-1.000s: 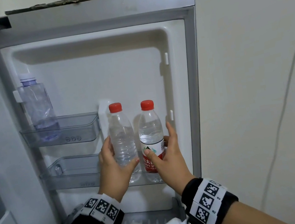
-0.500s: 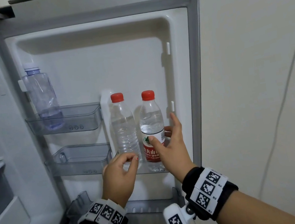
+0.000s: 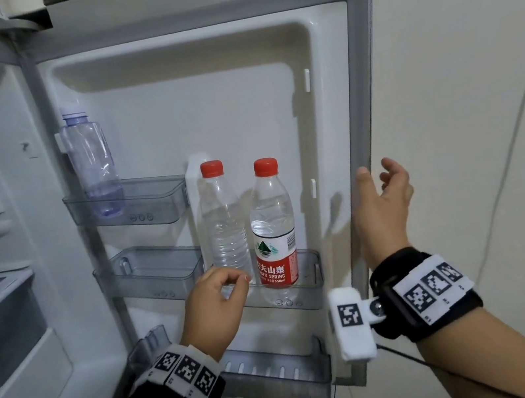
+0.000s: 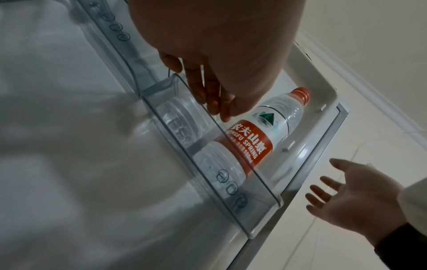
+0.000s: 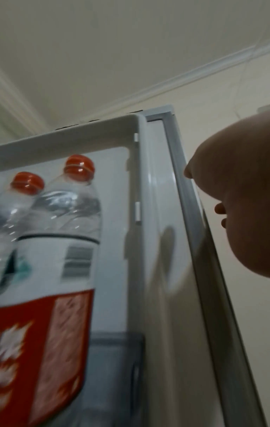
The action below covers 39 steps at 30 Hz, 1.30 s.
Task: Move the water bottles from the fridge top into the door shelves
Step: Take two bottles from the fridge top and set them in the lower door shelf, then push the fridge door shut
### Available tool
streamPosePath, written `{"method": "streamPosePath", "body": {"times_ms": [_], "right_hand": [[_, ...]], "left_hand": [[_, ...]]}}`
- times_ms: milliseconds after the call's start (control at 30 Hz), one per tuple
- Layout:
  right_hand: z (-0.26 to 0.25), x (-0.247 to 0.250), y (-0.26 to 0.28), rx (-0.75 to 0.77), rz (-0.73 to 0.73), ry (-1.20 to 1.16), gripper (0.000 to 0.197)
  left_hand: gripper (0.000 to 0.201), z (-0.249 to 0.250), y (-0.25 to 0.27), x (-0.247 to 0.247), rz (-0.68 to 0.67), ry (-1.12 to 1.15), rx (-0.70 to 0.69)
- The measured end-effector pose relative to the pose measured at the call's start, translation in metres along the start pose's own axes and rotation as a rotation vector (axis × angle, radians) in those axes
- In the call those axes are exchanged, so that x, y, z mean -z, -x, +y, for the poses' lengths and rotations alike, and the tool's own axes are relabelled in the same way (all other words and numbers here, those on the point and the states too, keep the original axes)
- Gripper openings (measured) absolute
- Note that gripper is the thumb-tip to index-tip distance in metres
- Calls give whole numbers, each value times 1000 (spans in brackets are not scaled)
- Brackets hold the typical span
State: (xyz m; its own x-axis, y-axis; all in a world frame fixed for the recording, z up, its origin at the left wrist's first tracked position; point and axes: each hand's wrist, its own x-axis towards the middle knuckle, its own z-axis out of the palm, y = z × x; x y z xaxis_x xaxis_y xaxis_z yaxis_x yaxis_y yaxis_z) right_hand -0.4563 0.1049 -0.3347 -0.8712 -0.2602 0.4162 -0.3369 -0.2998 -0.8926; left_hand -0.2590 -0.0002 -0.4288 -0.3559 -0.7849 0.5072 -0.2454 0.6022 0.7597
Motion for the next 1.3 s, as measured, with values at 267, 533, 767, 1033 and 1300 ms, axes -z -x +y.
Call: {"method": "streamPosePath", "body": {"times_ms": [267,533,767,1033,1300], "right_hand": [[-20,22,-9,-242,-162,-67,63],[-21,32,23,-169,-184,-154,32],[-21,53,50,-8,-462,-365,27],[-29,33,83,52,-881,-655,29],[-78,-5,162,233,-1098,-618,53]], "left_hand": [[10,30,18,34,100,84,30],[18,93,40,79,172,176,-129],[19,110,78,112,167,137,-226],[12,123,112,154,227,74,-251],[23,136,146,195,334,5,-339]]}}
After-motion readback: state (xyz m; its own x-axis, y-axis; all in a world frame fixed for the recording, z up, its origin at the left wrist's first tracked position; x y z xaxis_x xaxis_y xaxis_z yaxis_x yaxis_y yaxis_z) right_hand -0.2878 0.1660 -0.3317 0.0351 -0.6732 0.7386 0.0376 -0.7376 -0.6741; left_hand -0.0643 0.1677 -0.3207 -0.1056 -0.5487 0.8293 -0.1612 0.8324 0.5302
